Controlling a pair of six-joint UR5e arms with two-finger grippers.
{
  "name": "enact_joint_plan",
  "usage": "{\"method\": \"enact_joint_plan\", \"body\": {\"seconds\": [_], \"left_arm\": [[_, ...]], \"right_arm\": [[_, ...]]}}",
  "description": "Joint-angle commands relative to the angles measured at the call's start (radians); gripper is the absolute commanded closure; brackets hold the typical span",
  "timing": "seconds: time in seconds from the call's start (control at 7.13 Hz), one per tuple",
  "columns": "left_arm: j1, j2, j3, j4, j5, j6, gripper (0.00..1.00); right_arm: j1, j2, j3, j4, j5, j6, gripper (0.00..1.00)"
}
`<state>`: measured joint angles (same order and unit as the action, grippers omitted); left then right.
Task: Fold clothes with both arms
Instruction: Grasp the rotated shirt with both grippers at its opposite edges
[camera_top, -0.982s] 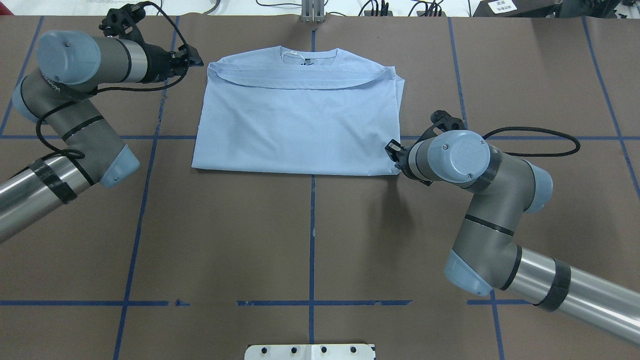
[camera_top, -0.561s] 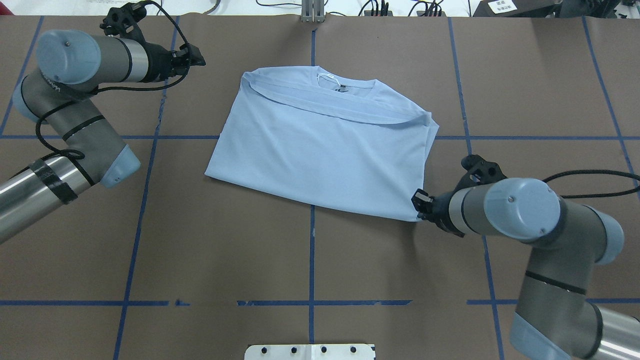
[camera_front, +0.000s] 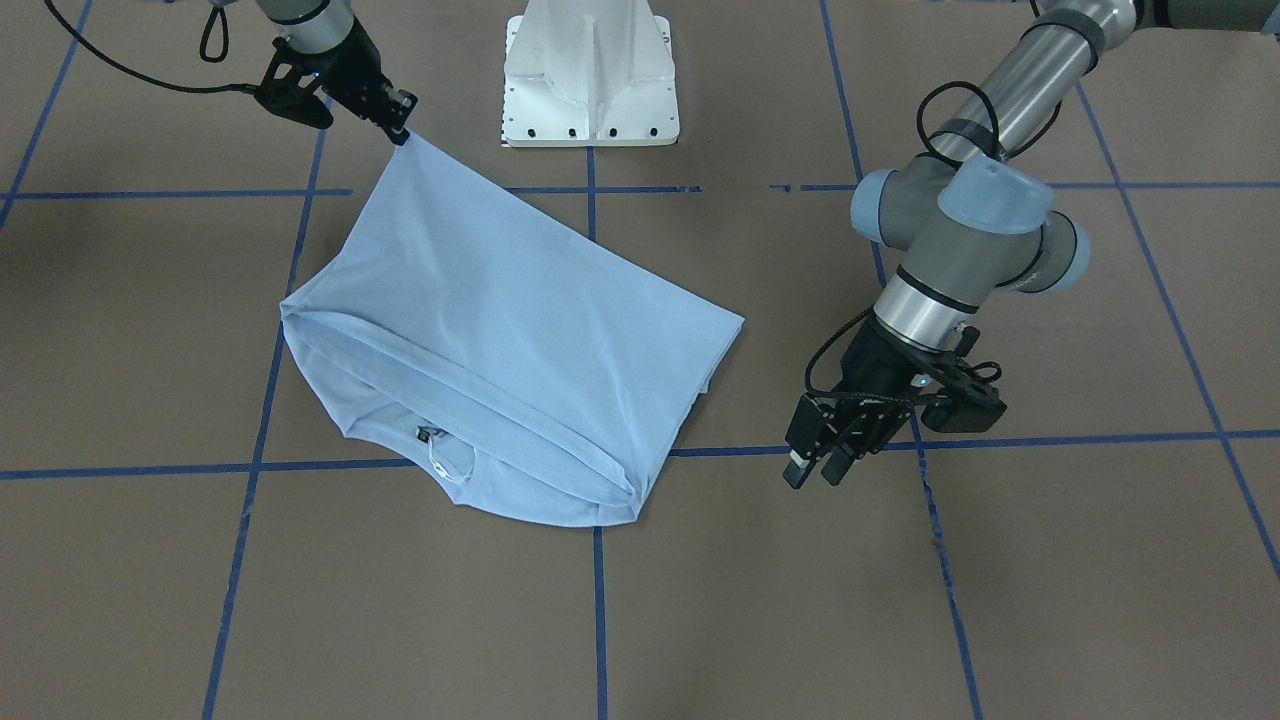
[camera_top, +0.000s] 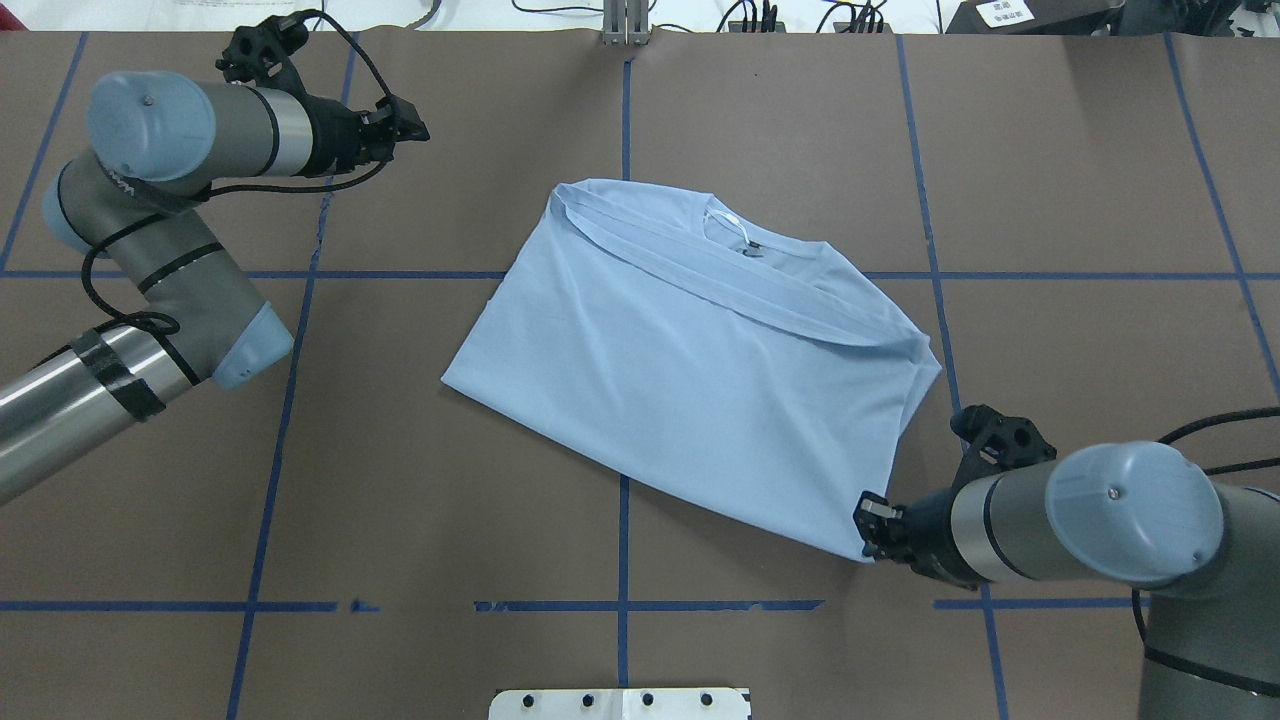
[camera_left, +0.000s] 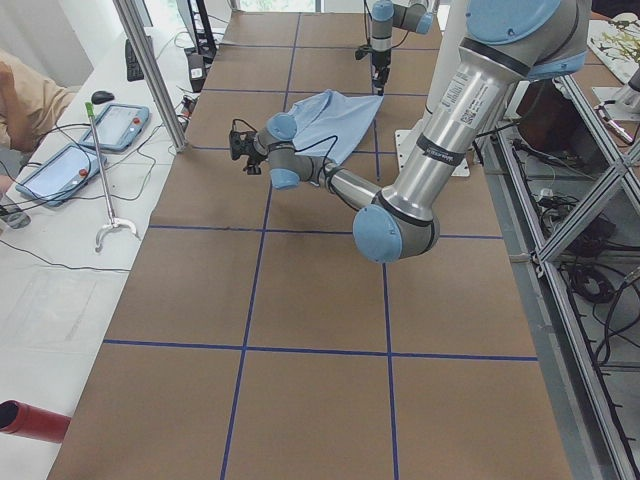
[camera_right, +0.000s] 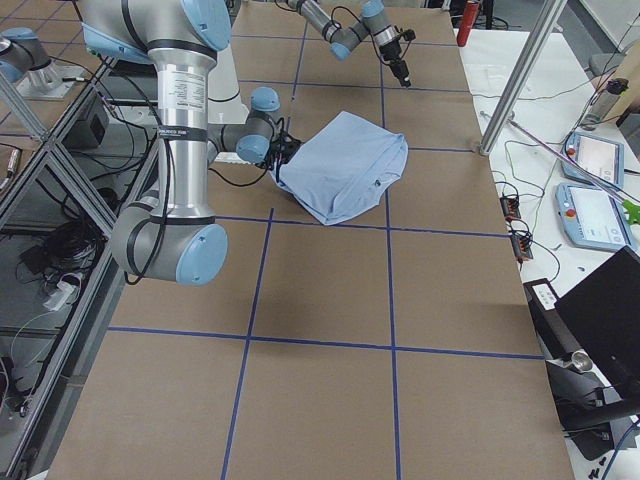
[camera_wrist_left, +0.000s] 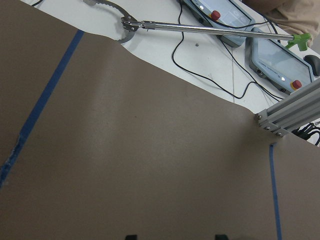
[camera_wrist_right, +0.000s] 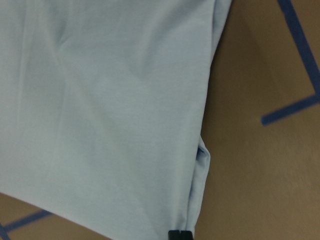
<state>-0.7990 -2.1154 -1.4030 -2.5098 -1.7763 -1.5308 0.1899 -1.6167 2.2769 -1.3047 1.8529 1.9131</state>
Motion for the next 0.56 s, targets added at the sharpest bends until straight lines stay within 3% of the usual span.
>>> {"method": "enact_joint_plan", "body": {"seconds": [0.0, 0.14, 0.28, 0.42], "left_arm": [[0.053, 0.0, -0.059, 0.006, -0.002, -0.09, 0.38], [0.084, 0.002, -0.083, 0.014, 0.0, -0.133, 0.39], [0.116, 0.002, -0.12, 0.017, -0.009, -0.138, 0.39], [0.133, 0.033, -0.161, 0.038, -0.091, -0.196, 0.34]], "right_arm": [[-0.148, -0.005, 0.047, -0.042, -0.003, 0.009, 0.17], [-0.152, -0.012, 0.039, -0.045, -0.007, 0.015, 0.0], [-0.136, -0.011, 0.039, -0.045, -0.032, 0.015, 0.0], [-0.112, -0.009, 0.039, -0.045, -0.088, 0.017, 0.0]]}}
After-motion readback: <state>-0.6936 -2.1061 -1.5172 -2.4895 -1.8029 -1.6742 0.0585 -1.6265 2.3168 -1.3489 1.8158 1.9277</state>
